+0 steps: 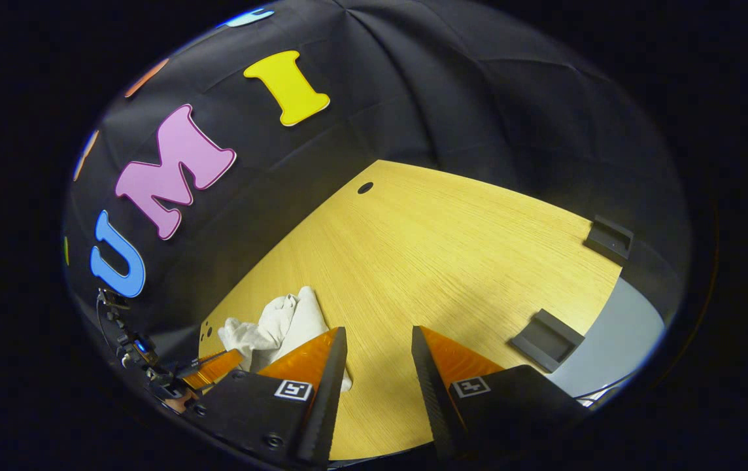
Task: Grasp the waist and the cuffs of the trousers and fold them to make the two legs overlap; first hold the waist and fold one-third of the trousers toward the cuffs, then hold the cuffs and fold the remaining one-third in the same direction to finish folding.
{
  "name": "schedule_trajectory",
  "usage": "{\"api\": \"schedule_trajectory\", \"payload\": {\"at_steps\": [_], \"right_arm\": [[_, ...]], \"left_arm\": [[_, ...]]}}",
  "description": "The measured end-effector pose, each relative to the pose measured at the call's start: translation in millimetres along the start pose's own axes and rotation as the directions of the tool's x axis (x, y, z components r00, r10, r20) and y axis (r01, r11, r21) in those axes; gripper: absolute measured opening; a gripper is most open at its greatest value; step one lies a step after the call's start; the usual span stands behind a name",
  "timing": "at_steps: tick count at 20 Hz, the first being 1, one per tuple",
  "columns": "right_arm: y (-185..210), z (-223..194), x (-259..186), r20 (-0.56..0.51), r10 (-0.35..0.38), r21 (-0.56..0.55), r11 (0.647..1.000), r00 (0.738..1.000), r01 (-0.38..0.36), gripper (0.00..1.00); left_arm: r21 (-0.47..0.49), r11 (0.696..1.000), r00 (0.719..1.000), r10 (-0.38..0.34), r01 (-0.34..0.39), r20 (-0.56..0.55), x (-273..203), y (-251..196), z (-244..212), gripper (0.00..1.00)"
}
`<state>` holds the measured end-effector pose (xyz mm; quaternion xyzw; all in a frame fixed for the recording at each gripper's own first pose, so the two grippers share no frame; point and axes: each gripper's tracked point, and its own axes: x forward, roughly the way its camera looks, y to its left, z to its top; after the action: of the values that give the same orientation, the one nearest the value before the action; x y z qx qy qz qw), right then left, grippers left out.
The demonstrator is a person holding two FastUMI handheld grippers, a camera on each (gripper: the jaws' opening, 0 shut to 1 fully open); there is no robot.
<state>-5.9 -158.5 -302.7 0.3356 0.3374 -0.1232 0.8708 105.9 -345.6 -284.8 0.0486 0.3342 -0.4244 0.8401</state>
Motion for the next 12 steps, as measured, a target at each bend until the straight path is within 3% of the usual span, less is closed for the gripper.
{"api": "schedule_trajectory", "payload": {"at_steps": [2,3,4,6,8,12], "right_arm": [[-3.8,-0.3,-6.1,0.01,-0.008,0.006,1.0,1.0,0.008,0.62],[-5.6,-0.8,-8.9,0.016,-0.012,0.012,1.0,1.0,0.012,0.62],[-8.9,-1.7,-11.2,0.021,-0.017,0.018,1.0,1.0,0.017,0.63],[-14.0,-2.5,-17.2,0.029,-0.028,0.028,0.999,0.999,0.027,0.63],[-16.4,-1.7,-20.7,0.039,-0.034,0.046,0.998,0.999,0.032,0.63],[-15.2,-7.5,-23.5,0.037,-0.031,0.049,0.998,0.999,0.029,0.63]], "left_arm": [[0.047,0.998,0.999,-0.034,0.035,-0.029,3.0,-15.6,-4.3,0.29],[0.061,0.996,0.998,-0.055,0.058,-0.043,4.6,-25.1,-5.9,0.55],[0.076,0.994,0.996,-0.072,0.076,-0.054,5.7,-32.9,-10.4,0.58],[0.095,0.989,0.992,-0.105,0.112,-0.07,5.5,-42.9,-9.4,0.85],[0.085,0.983,0.985,-0.156,0.162,-0.074,0.8,-56.3,-10.6,0.93],[0.024,0.96,0.959,-0.276,0.278,-0.069,-20.1,-89.9,-19.6,0.96]]}}
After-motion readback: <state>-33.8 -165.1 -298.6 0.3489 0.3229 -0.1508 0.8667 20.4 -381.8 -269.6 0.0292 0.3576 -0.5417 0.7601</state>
